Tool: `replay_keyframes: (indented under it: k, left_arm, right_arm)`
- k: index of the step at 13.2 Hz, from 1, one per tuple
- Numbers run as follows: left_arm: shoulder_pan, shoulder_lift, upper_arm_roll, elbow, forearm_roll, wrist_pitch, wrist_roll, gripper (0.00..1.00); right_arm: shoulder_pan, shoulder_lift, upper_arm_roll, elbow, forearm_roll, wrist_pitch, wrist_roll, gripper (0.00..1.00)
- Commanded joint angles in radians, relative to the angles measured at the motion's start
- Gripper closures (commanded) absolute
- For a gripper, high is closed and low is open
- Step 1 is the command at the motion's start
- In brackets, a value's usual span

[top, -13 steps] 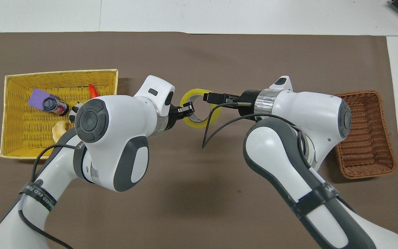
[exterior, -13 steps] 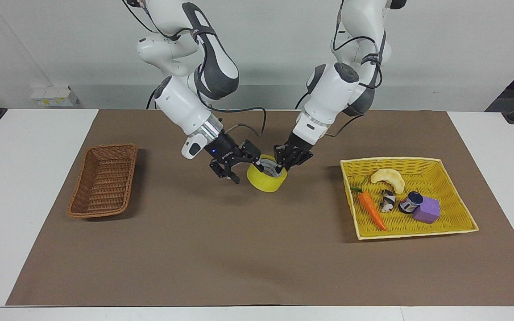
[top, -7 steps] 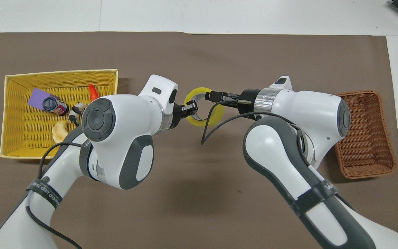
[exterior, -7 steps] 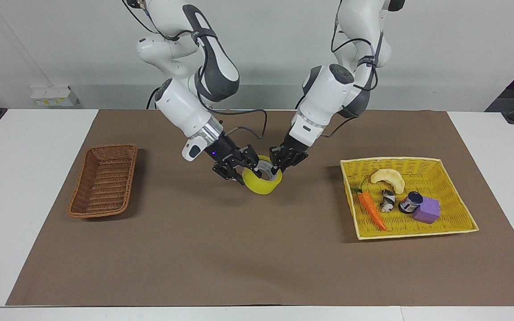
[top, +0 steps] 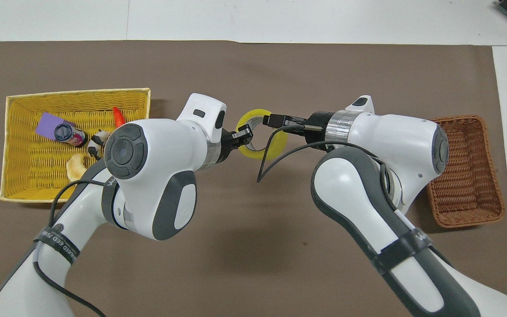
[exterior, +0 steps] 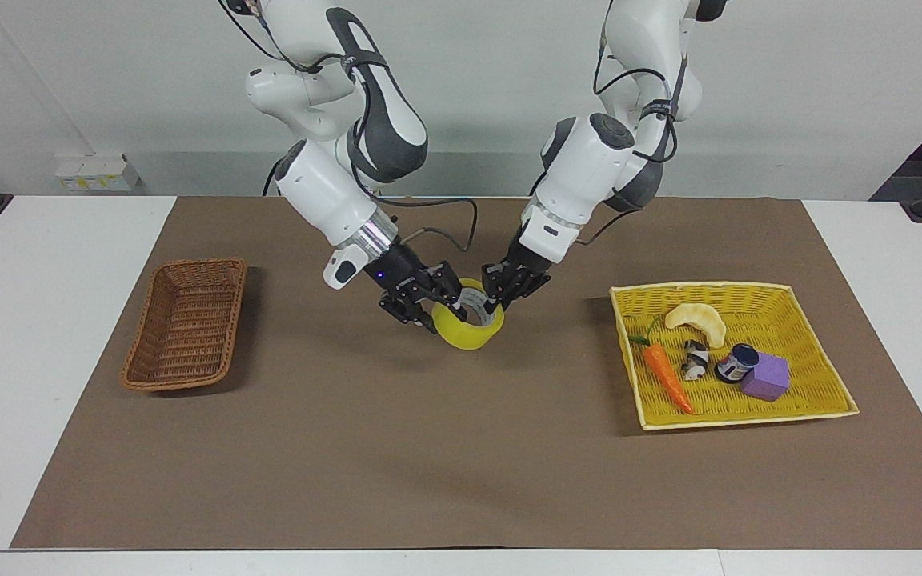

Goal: Move tape to another basket
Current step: 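Carry the tape toward the right gripper and grasp its rim, then release the tape from the left gripper while the right gripper pulls away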

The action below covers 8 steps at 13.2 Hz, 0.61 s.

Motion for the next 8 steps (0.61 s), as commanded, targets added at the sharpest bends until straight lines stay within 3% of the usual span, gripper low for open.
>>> replay_keyframes:
  k: [1,2,6,8]
  left_arm:
    - [-0.018,0.017,0.000,0.052,-0.015,0.027,-0.025,0.11]
    - [-0.018,0.016,0.001,0.052,-0.013,0.027,-0.017,0.00]
    - [0.008,-0.023,0.012,0.046,0.002,-0.010,0.036,0.00]
    - [0.077,-0.052,0.012,0.044,0.020,-0.095,0.168,0.00]
  right_arm:
    - [0.013,0.013,0.010,0.002,0.003,-0.007,0.031,1.00]
    - [0.015,0.010,0.010,-0.005,0.003,-0.010,0.031,1.00]
    - [0.001,0.007,0.005,-0.010,-0.020,-0.065,0.031,1.00]
    - [-0.013,0.005,-0.003,-0.013,-0.061,-0.121,0.031,1.00]
